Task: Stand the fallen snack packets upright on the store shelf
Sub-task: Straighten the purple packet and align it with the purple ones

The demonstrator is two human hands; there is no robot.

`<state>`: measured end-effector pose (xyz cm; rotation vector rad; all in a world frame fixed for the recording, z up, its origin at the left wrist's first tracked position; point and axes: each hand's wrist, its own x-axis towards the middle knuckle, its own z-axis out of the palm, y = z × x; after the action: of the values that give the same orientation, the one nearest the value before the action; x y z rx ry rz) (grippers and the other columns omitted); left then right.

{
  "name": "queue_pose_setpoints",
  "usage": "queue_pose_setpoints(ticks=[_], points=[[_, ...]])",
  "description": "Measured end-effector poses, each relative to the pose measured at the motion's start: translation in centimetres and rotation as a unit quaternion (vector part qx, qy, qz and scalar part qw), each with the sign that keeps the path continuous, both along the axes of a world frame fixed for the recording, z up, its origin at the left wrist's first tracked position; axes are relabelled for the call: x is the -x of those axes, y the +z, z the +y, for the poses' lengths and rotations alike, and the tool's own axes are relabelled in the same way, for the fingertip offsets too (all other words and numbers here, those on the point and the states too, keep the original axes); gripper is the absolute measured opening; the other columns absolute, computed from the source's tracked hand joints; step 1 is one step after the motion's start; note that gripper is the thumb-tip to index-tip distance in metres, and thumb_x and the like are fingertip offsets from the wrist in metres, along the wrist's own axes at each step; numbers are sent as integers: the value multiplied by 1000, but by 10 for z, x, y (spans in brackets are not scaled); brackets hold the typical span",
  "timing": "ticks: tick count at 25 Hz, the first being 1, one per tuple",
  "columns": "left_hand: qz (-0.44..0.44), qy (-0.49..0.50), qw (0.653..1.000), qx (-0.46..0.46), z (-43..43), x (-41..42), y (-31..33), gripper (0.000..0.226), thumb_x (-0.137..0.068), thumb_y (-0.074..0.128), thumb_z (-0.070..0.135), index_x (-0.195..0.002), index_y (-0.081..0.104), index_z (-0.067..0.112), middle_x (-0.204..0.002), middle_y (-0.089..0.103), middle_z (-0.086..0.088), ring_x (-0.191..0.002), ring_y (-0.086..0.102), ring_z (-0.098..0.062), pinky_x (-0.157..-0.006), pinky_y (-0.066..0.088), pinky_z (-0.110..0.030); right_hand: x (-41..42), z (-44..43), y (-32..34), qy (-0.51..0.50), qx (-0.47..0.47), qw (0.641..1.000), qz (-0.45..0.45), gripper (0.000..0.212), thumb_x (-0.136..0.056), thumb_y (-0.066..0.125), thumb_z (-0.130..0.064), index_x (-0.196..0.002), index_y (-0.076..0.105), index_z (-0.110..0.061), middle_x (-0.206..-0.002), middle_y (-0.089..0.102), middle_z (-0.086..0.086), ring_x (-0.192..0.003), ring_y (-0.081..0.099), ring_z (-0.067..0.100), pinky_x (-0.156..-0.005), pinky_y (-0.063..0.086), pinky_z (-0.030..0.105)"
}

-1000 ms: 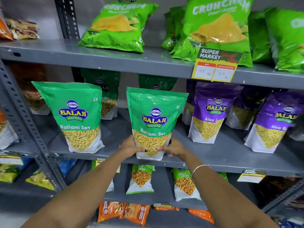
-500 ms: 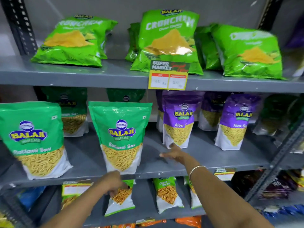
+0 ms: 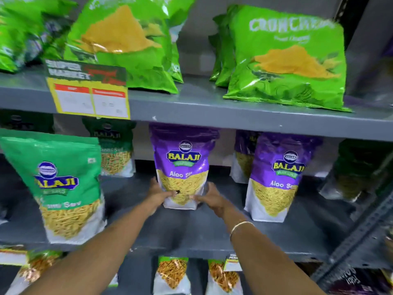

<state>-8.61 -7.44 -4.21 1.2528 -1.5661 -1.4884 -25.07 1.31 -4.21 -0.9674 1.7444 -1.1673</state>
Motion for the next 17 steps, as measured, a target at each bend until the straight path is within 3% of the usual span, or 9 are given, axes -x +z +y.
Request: queue_pose_setpoints(ticks=[1,2,4,7,10,14,17], points=[[9,20,1000,0,5,3,1,57,-67,74,-8,-107,37,12,-112,54,-13,-107,53,-24,-87,44,-34,1,-2,-4,19,27,999,-20,41,-69,75,5,-104,58,-6,-110,66,11,-87,69,3,-83,58,24],[10,32,999,4,9,4,1,56,-69,71,-11,-106,37,13,-110,52,-11,-106,51,-21,-84,41,-31,2,-4,-9,15,31,999,-31,46,-63,80,1,-104,59,-2,-112,67,15,-88,70,9,-87,58,31],[10,29,1000,6,17,0,0,55,-69,71,-13,-106,39,12,-110,51,-9,-104,49,-18,-84,39,-30,0,-2,-15,0,35,999,-32,83,-43,88,-18,-117,55,4,-123,63,22,-108,65,28,-98,51,48],[4,-9,1000,4,29,-14,1,63,-62,76,-9,-115,44,5,-112,55,-12,-104,52,-20,-83,44,-32,-8,12,-21,-6,13,1000,3,90,-36,85,-25,-117,58,2,-121,65,21,-110,63,31,-97,51,45],[-6,-18,1000,13,46,-29,5,66,-66,72,-14,-124,42,-2,-110,55,-10,-104,53,-20,-78,48,-28,-18,23,-28,-10,8,999,44,99,-25,85,-47,-113,62,-6,-118,66,17,-109,64,29,-95,53,46],[-33,-11,999,12,66,-46,6,67,-65,77,-5,-123,43,2,-113,59,-10,-109,57,-25,-90,46,-33,-15,26,-56,10,-16,998,65,116,-16,85,-63,-116,58,-11,-121,64,13,-112,62,26,-98,51,47],[-55,-5,998,23,75,-52,6,68,-62,81,3,-120,47,5,-123,62,-13,-114,59,-27,-92,47,-35,-26,48,-35,6,-23,998,61,113,-22,88,-53,-121,54,-8,-125,62,13,-115,59,27,-101,49,46]])
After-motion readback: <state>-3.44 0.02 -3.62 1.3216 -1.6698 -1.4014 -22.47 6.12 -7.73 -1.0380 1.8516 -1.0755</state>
